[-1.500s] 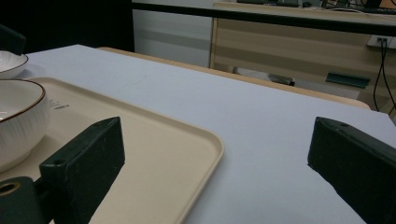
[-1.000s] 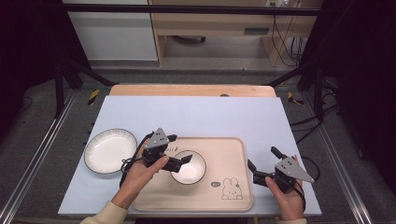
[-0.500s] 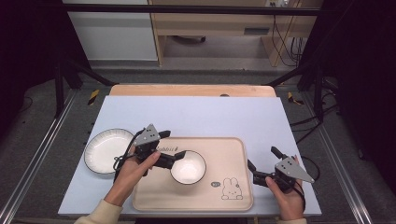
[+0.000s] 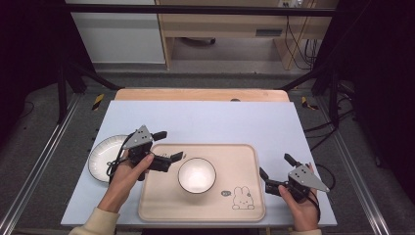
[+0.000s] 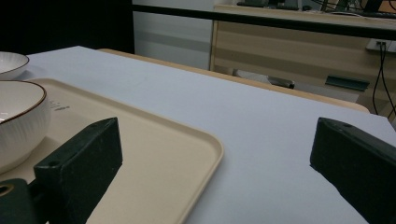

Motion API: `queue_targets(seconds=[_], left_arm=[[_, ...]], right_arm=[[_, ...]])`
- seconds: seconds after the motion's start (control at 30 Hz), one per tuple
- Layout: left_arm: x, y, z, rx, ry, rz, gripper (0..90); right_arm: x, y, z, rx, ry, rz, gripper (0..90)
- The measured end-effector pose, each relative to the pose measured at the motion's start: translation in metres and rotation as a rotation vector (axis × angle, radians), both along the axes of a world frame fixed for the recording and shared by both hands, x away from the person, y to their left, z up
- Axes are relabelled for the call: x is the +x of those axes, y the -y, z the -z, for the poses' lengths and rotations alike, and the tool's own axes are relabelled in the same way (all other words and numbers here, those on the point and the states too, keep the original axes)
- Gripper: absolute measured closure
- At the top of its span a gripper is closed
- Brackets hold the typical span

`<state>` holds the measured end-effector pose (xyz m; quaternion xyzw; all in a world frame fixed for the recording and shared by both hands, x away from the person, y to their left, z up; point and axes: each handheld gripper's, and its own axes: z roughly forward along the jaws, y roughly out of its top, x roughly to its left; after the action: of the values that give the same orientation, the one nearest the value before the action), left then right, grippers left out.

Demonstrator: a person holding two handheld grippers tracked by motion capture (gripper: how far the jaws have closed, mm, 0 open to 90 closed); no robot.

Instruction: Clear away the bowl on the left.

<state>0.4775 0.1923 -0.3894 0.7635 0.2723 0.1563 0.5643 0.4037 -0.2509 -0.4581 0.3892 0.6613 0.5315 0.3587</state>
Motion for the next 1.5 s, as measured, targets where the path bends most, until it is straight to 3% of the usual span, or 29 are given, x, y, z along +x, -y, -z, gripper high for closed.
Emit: queue_targets(seconds=[0.3, 0.9, 1.5], left_arm=[[0.005, -0.018, 0.007, -0.003, -0.008, -0.027, 3.8], [0.013, -0.063, 0.018, -0.03, -0.041, -0.144, 4.2], [0.011, -0.124, 0.018, -0.055, -0.037, -0.237, 4.4]], right_arm=[[0.0, 0.0, 0.0, -0.003, 0.002, 0.0, 2.6], [0.0, 0.0, 0.0, -0.006, 0.002, -0.001, 2.7], [0.001, 0.0, 0.001, -0.011, 0.004, 0.003, 2.7]])
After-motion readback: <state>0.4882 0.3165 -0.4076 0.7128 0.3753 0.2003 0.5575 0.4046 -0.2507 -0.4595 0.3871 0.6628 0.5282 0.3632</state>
